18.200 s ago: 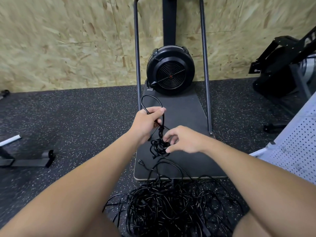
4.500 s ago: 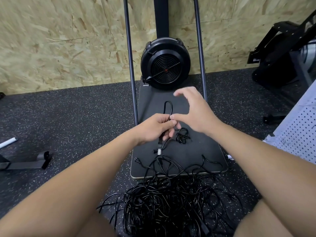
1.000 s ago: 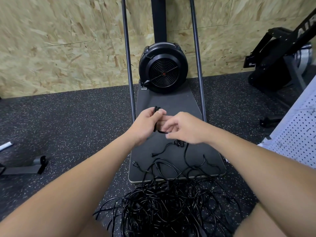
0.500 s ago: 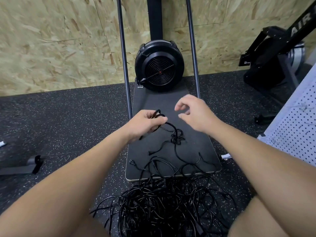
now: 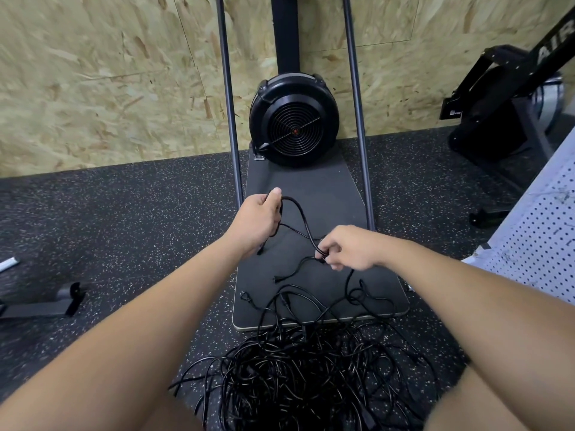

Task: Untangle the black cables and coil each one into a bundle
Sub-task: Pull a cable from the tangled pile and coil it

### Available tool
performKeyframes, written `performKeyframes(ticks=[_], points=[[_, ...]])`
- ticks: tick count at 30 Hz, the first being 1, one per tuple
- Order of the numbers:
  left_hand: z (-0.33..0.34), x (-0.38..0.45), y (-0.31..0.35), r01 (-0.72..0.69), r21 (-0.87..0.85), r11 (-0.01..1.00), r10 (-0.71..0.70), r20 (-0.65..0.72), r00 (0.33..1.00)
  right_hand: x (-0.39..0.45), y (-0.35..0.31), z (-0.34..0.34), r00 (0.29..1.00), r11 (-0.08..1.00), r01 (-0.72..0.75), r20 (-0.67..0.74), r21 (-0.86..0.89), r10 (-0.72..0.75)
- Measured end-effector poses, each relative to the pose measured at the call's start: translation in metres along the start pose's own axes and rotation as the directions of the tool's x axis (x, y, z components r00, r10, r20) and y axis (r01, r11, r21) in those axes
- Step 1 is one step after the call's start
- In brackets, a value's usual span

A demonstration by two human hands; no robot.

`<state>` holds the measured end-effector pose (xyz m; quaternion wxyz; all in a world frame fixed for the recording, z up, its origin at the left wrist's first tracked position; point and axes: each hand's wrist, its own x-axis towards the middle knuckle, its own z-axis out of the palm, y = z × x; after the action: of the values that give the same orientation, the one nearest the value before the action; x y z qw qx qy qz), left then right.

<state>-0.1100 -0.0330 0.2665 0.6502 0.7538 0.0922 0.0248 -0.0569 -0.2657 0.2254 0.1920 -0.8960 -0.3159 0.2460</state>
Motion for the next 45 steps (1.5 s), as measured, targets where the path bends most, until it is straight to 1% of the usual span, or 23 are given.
performKeyframes(ticks=[3,5,8,11,14,16,17,19,20,22,25,26,27,29,31,32,34,36,38,41,43,45], points=[[-0.002,0.0,-0.003,0.016,-0.037,0.999,-0.014,0.036,0.999,-0.004,-0.014,-0.002,0.993,0.989,0.118,0.002,-0.09,-0.119],[-0.002,0.001,-0.005,0.031,-0.077,0.997,-0.025,0.08,0.996,-0.004,-0.021,-0.005,0.979,0.975,0.184,-0.061,-0.123,-0.193],[-0.001,0.002,-0.005,0.07,-0.175,0.982,-0.049,0.123,0.991,-0.008,-0.037,-0.009,0.946,0.96,0.263,-0.172,-0.091,-0.276],[0.003,-0.004,0.002,0.098,-0.27,0.958,-0.052,0.173,0.984,-0.016,-0.054,-0.015,0.914,0.948,0.319,-0.262,-0.009,-0.31],[0.004,-0.007,0.008,0.054,-0.293,0.955,0.005,0.196,0.981,-0.023,-0.06,-0.02,0.873,0.946,0.324,-0.388,0.006,-0.296],[0.002,-0.008,0.008,0.031,-0.258,0.966,0.017,0.181,0.983,-0.026,-0.062,-0.025,0.853,0.941,0.333,-0.447,0.068,-0.269],[0.0,-0.008,0.007,0.009,-0.175,0.985,0.024,0.186,0.982,-0.027,-0.063,-0.027,0.832,0.935,0.35,-0.479,0.06,-0.281],[-0.001,-0.01,0.004,-0.071,0.052,0.996,0.054,0.278,0.959,-0.027,-0.064,-0.029,0.779,0.928,0.372,-0.534,-0.029,-0.329],[0.0,-0.012,0.004,-0.096,0.098,0.991,0.057,0.342,0.938,-0.026,-0.064,-0.03,0.761,0.925,0.377,-0.553,-0.047,-0.339],[0.005,-0.016,0.008,-0.081,0.069,0.994,0.043,0.431,0.901,-0.026,-0.063,-0.032,0.725,0.922,0.385,-0.605,-0.04,-0.329],[0.01,-0.02,0.015,-0.016,0.036,0.999,-0.003,0.467,0.884,-0.027,-0.059,-0.033,0.677,0.943,0.33,-0.687,-0.039,-0.265],[0.011,-0.019,0.014,0.006,0.018,1.0,-0.013,0.47,0.883,-0.027,-0.057,-0.033,0.673,0.951,0.308,-0.699,-0.029,-0.24],[0.012,-0.019,0.012,0.02,-0.007,1.0,-0.015,0.472,0.881,-0.025,-0.054,-0.031,0.688,0.957,0.29,-0.699,0.018,-0.196],[0.014,-0.016,0.007,0.025,-0.032,0.999,-0.008,0.463,0.886,-0.022,-0.047,-0.029,0.772,0.945,0.269,-0.628,0.185,-0.097],[0.018,-0.014,0.002,0.04,-0.042,0.998,-0.016,0.463,0.886,-0.019,-0.038,-0.029,0.862,0.914,0.247,-0.503,0.321,-0.056],[0.019,-0.014,0.001,0.047,-0.04,0.998,-0.024,0.467,0.884,-0.018,-0.034,-0.03,0.896,0.903,0.227,-0.441,0.365,-0.047],[0.017,-0.014,0.002,0.046,0.008,0.999,-0.045,0.46,0.887,-0.016,-0.025,-0.03,0.942,0.895,0.143,-0.334,0.423,0.007],[0.011,-0.011,0.002,0.038,0.043,0.998,-0.052,0.415,0.908,-0.014,-0.014,-0.028,0.965,0.892,0.018,-0.242,0.452,0.103],[0.007,-0.008,0.0,0.023,0.011,1.0,-0.026,0.344,0.939,-0.015,-0.006,-0.023,0.985,0.905,-0.073,-0.112,0.419,0.131],[0.003,-0.003,-0.004,0.005,-0.061,0.998,0.009,0.236,0.972,-0.017,-0.001,-0.011,0.988,0.961,-0.118,0.122,0.25,0.089],[0.002,0.0,-0.005,0.008,-0.087,0.996,0.008,0.185,0.983,-0.014,0.001,0.001,0.98,0.989,-0.089,0.19,0.122,0.065],[0.0,0.001,-0.004,0.022,-0.101,0.995,-0.008,0.138,0.99,-0.009,0.002,0.009,0.98,0.994,-0.051,0.198,0.095,0.031]])
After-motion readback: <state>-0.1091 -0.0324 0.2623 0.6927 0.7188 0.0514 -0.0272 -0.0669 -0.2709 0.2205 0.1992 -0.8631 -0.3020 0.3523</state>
